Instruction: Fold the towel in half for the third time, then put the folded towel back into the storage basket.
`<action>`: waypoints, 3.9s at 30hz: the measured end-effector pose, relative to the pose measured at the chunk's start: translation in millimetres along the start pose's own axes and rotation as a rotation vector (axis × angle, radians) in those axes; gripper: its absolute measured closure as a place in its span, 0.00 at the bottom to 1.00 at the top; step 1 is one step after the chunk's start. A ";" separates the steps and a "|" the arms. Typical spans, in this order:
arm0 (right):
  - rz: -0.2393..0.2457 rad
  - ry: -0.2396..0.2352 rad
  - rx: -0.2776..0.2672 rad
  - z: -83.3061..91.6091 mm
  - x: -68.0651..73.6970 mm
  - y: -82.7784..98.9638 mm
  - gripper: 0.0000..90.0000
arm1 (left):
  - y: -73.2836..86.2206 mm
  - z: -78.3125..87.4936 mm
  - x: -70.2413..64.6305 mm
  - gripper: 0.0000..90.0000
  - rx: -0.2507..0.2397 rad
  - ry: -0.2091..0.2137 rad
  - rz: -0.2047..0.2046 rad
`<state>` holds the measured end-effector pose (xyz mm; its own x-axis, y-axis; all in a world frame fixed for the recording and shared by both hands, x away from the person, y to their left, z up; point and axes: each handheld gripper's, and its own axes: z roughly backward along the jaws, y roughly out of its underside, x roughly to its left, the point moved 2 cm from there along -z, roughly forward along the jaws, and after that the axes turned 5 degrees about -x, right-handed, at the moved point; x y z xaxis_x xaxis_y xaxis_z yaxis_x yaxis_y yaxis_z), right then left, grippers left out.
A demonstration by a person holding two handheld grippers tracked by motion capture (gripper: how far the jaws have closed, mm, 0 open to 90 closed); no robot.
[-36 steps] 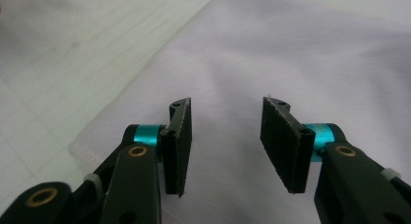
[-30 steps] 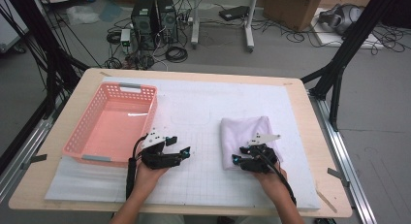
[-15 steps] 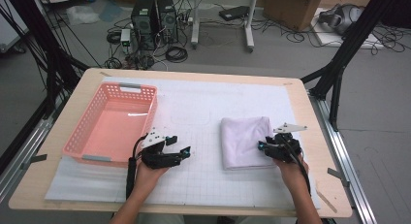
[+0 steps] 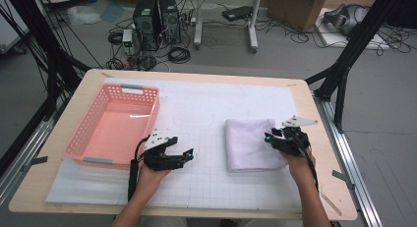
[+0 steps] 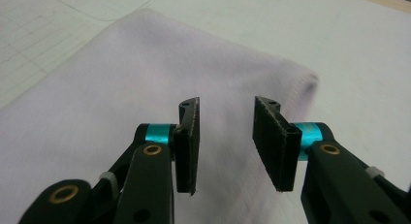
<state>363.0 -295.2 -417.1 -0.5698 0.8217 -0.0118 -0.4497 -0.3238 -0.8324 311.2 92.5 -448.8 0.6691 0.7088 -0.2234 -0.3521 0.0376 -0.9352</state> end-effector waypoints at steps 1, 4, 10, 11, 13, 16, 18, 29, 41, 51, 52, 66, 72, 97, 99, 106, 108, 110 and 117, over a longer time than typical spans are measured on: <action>0.019 -0.014 -0.015 -8.0 2.1 -4.5 0.68 | 0.1 0.0 -0.1 0.20 0.004 -0.001 -0.004; 0.035 -0.063 0.011 -35.1 10.3 -15.5 0.69 | 0.5 0.0 -0.6 0.20 0.008 0.002 -0.006; -0.028 -0.027 0.071 -70.6 13.2 -17.4 0.69 | 0.6 1.6 0.7 0.20 0.011 0.013 0.000; -0.029 -0.014 0.068 -70.2 11.6 -17.6 0.69 | 0.7 1.5 0.5 0.20 0.010 0.012 -0.001; -0.050 0.040 0.059 -63.3 6.2 -18.4 0.68 | 0.9 1.6 0.4 0.20 0.012 0.013 -0.003; -0.118 0.029 0.010 -43.4 -5.7 -16.7 0.73 | 1.0 1.5 0.5 0.20 0.010 0.014 -0.003; -0.076 0.030 0.031 -29.3 -10.6 -11.1 0.79 | 1.2 0.6 0.2 0.20 0.010 0.014 -0.004; -0.101 0.026 -0.004 18.3 -24.0 20.3 0.81 | 1.6 -0.6 -2.0 0.19 -0.001 0.023 -0.033; -0.034 0.039 -0.024 60.4 7.6 55.6 0.64 | 1.6 3.9 -2.6 0.19 -0.033 0.020 -0.023; -0.050 0.052 -0.143 86.2 9.6 77.0 0.25 | 3.7 3.2 -9.2 0.19 -0.035 0.041 -0.041; -0.057 0.059 -0.155 87.4 9.5 77.3 0.23 | 4.2 2.7 -12.5 0.19 -0.033 0.052 -0.050; -0.048 0.053 -0.187 93.8 11.4 80.8 0.22 | 3.8 3.6 -15.6 0.20 -0.030 0.060 -0.065; -0.050 0.047 -0.187 91.2 12.9 78.6 0.22 | 3.2 7.0 -12.8 0.19 -0.033 0.033 -0.055; -0.047 0.050 -0.172 92.7 12.5 79.6 0.22 | -1.2 -14.5 -11.2 0.20 0.001 0.040 -0.017; -0.044 0.048 -0.165 92.0 12.8 80.1 0.22 | -3.0 -17.9 -10.8 0.20 0.013 0.016 -0.018; -0.028 0.036 -0.155 89.3 15.2 78.7 0.22 | -6.7 -27.6 -15.5 0.18 -0.012 0.051 -0.105; -0.025 0.034 -0.157 88.9 15.0 78.6 0.22 | -8.4 -29.9 -17.4 0.18 -0.031 0.032 -0.126; -0.025 0.033 -0.159 88.7 15.0 78.4 0.22 | -10.9 -33.5 -19.2 0.18 -0.017 0.044 -0.099; -0.029 0.033 -0.162 89.0 14.6 78.0 0.22 | -20.9 -49.6 -27.2 0.18 0.022 0.086 -0.071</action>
<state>258.4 -350.2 -432.9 -0.5343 0.8453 -0.0027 -0.3472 -0.2223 -0.9111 332.8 37.5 -436.8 0.7462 0.6408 -0.1805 -0.3155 0.1016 -0.9435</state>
